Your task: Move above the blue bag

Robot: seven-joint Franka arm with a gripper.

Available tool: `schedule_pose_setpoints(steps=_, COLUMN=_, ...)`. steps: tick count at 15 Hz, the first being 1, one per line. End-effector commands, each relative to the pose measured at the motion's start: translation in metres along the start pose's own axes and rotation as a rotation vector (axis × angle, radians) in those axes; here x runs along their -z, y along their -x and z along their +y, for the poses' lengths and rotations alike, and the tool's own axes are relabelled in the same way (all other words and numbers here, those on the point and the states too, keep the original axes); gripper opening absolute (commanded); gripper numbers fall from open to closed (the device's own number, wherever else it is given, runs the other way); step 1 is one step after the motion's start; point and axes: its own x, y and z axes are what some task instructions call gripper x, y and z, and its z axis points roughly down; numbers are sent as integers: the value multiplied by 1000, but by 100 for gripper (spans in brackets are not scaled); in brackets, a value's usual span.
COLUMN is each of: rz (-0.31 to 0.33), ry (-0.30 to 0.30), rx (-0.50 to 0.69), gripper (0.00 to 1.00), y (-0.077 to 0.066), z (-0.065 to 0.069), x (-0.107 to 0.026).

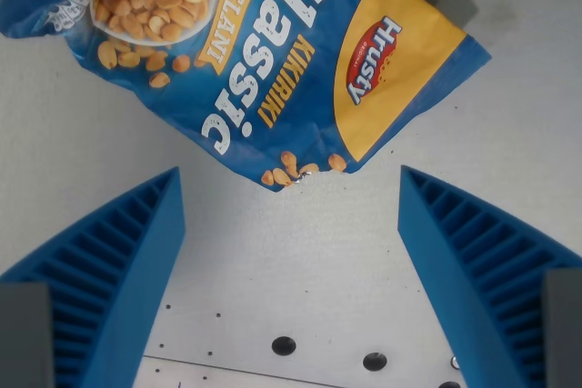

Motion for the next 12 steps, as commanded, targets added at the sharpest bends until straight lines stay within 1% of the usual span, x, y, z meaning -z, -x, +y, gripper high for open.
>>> schedule_pose_setpoints(steps=1, rz=3, ry=1, rx=0, gripper=100, y=0, z=0, x=2)
schedule_pose_setpoints(steps=12, rz=8, ry=1, rx=-27, gripper=100, y=-3, z=0, x=0)
